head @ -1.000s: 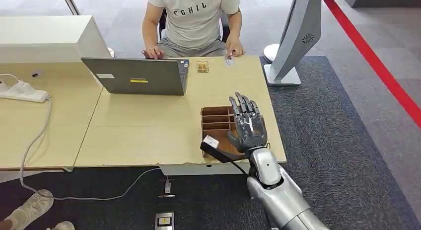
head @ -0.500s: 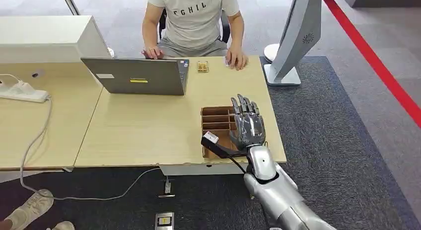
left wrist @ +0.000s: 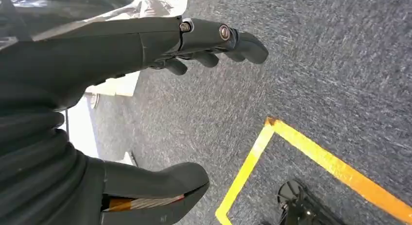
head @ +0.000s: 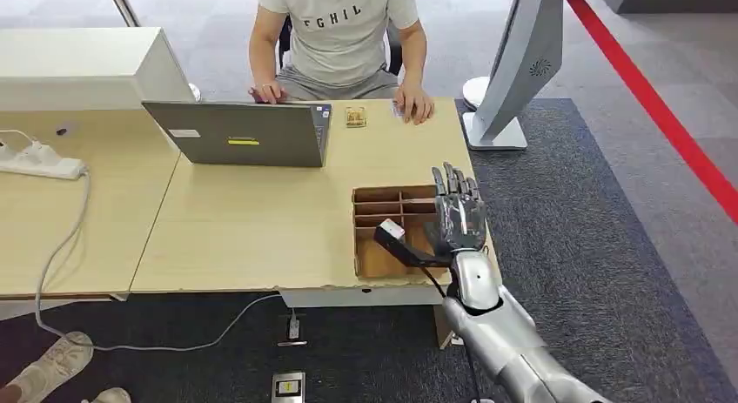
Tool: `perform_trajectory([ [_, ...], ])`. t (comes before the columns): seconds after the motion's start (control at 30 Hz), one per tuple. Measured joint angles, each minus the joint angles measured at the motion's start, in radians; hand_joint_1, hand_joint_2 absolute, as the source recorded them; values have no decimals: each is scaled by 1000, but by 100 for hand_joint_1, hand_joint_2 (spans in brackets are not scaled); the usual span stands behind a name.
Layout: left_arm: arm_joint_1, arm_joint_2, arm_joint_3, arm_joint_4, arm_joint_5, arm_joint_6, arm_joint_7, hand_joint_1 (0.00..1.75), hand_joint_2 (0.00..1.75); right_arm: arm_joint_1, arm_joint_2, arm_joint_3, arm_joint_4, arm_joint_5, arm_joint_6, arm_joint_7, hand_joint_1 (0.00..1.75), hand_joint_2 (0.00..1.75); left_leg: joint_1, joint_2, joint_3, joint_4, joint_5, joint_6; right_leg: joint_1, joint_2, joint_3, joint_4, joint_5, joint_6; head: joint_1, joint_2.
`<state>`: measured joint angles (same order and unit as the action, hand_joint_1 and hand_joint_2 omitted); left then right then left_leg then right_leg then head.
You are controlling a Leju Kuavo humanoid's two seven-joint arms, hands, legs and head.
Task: Pass the card to the sensor for recognition and then transmit it.
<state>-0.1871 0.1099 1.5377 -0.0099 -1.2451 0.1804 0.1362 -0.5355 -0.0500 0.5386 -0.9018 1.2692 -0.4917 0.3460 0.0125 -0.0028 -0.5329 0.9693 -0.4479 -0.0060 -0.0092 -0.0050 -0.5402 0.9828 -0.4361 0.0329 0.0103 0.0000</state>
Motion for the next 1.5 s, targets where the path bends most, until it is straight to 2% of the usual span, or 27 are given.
perform_trajectory([
  [0.03,0,2,0,0,-4,-3,0,14,175,0,-4,-2,0,1,0,3,166,175,0,0,0,0,0,0,0,0,0,0,0,0,0,0],
  [0.13,0,3,0,0,-11,-10,-2,14,175,0,-12,-11,0,3,2,4,166,175,0,0,0,0,0,0,0,0,0,0,0,0,0,0],
  [0.3,0,3,0,0,-13,-10,-1,14,175,-1,-18,-16,0,6,5,1,162,175,0,0,0,0,0,0,0,0,0,0,0,0,0,0],
  [0.4,0,3,0,0,-13,-10,-1,14,175,-1,-18,-16,0,6,5,-2,152,175,0,0,0,0,0,0,0,0,0,0,0,0,0,0],
  [0.43,0,3,0,0,-13,-10,0,14,175,-1,-18,-16,0,8,5,-5,136,175,0,0,0,0,0,0,0,0,0,0,0,0,0,0],
  [0.47,0,3,0,0,-13,-10,0,14,175,-1,-18,-16,1,10,5,-7,54,175,0,0,0,0,0,0,0,0,0,0,0,0,0,0],
  [0.5,0,3,0,0,-13,-10,0,14,175,-1,-17,-15,3,11,5,-10,44,175,0,0,0,0,0,0,0,0,0,0,0,0,0,0],
  [0.53,0,3,0,0,-13,-10,0,14,175,-2,-16,-15,6,12,5,-14,5,175,0,0,0,0,0,0,0,0,0,0,0,0,0,0],
  [0.57,0,3,0,0,-13,-10,0,14,175,-2,-15,-15,7,12,5,-18,0,175,0,0,0,0,0,0,0,0,0,0,0,0,0,0],
  [0.83,0,3,0,0,-16,-10,-4,14,175,-2,-8,-15,15,15,5,-22,0,175,0,0,0,0,0,0,0,0,0,0,0,0,0,0],
  [1.17,0,3,0,0,-22,-27,-10,14,175,-2,-13,-16,15,27,16,10,0,175,0,0,0,0,0,0,0,0,0,0,0,0,0,0],
  [1.5,1,11,0,0,-65,-61,-18,14,175,-3,-22,-17,9,23,26,10,0,175,0,0,0,0,0,0,0,0,0,0,0,0,0,0],
])
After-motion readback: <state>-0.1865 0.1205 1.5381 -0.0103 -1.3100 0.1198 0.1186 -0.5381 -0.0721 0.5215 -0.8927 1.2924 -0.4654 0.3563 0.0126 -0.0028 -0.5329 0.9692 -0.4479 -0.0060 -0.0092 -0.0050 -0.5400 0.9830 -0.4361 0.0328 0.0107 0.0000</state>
